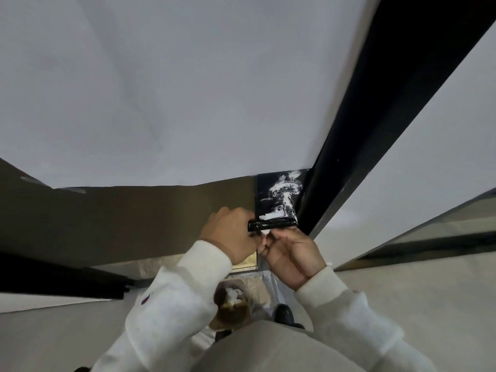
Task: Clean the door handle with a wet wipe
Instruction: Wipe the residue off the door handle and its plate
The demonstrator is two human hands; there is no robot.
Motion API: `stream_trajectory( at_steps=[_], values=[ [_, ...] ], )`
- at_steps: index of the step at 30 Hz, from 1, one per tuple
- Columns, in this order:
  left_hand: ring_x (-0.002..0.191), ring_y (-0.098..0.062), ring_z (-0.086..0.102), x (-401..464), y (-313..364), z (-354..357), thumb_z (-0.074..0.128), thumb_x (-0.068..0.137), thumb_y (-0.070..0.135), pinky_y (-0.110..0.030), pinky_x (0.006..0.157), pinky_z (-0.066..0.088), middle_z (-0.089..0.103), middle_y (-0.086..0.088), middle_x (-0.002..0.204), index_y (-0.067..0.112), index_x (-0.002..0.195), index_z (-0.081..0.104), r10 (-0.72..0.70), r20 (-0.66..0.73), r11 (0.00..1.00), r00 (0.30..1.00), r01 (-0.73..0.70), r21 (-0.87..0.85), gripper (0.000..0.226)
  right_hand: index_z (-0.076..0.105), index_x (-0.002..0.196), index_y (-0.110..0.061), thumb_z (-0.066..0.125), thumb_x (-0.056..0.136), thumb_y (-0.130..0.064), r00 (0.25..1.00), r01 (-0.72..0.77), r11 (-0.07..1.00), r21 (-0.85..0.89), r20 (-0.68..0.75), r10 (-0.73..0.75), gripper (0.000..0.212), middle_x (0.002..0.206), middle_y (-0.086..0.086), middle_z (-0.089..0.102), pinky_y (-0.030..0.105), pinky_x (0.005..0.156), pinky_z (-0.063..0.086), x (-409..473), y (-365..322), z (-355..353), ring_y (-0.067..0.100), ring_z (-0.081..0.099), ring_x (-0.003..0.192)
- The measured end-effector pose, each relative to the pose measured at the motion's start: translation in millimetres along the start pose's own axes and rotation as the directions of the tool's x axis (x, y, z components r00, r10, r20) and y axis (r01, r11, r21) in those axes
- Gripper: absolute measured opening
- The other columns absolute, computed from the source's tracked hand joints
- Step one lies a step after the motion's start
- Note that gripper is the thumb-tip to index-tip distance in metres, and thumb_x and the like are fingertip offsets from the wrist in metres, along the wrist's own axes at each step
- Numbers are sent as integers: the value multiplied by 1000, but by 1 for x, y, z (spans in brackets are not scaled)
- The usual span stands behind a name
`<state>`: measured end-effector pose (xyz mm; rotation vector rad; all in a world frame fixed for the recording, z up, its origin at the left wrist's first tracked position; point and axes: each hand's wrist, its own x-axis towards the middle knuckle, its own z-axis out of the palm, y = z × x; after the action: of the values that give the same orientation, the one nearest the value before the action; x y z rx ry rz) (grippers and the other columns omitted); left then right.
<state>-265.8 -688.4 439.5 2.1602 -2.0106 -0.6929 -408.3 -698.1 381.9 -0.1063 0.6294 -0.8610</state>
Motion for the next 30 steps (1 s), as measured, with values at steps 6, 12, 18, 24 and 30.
stream_trajectory(
  at_steps=[6, 12, 18, 24, 30],
  values=[
    [86, -33, 62, -2, 3, 0, 62, 77, 39, -32, 70, 41, 56, 1, 73, 30, 58, 39, -18, -9, 1000, 1000, 18, 7, 31, 59, 91, -9, 57, 75, 8, 992, 40, 996, 83, -125, -29, 24, 88, 11, 63, 24, 58, 48, 0, -2, -2, 18, 54, 73],
    [84, -34, 61, 1, -2, 4, 62, 73, 35, -34, 72, 48, 58, 0, 75, 29, 61, 41, -48, 4, 999, 999, 48, 4, 24, 67, 79, -5, 54, 89, 13, 937, 239, 967, -87, -239, -253, 24, 77, 11, 67, 22, 63, 57, -26, -6, 0, 19, 64, 70],
    [88, -32, 60, 4, 7, -1, 64, 79, 36, -35, 74, 52, 52, -1, 80, 25, 83, 63, -64, 47, 993, 997, 59, 98, 12, 76, 113, -13, 75, 86, -11, 596, 404, 244, -882, 51, -801, 27, 93, 5, 75, 29, 80, 59, -44, -11, -7, 20, 73, 86],
    [95, -35, 60, 7, 7, -1, 63, 81, 40, -37, 77, 53, 50, -4, 88, 23, 98, 67, -55, 79, 981, 995, 39, 192, 24, 78, 107, -8, 69, 90, -12, 407, 391, -362, -846, 512, -757, 20, 96, 8, 66, 21, 74, 53, -46, -17, -2, 15, 66, 79],
    [87, -34, 63, 5, 5, -1, 60, 81, 39, -39, 76, 56, 56, -3, 84, 26, 86, 62, -23, 71, 986, 997, 10, 169, 14, 81, 99, -11, 71, 89, -19, 445, 346, -408, -845, 531, -721, 16, 86, 5, 66, 21, 71, 52, -47, -28, 4, 13, 63, 70]
  ],
)
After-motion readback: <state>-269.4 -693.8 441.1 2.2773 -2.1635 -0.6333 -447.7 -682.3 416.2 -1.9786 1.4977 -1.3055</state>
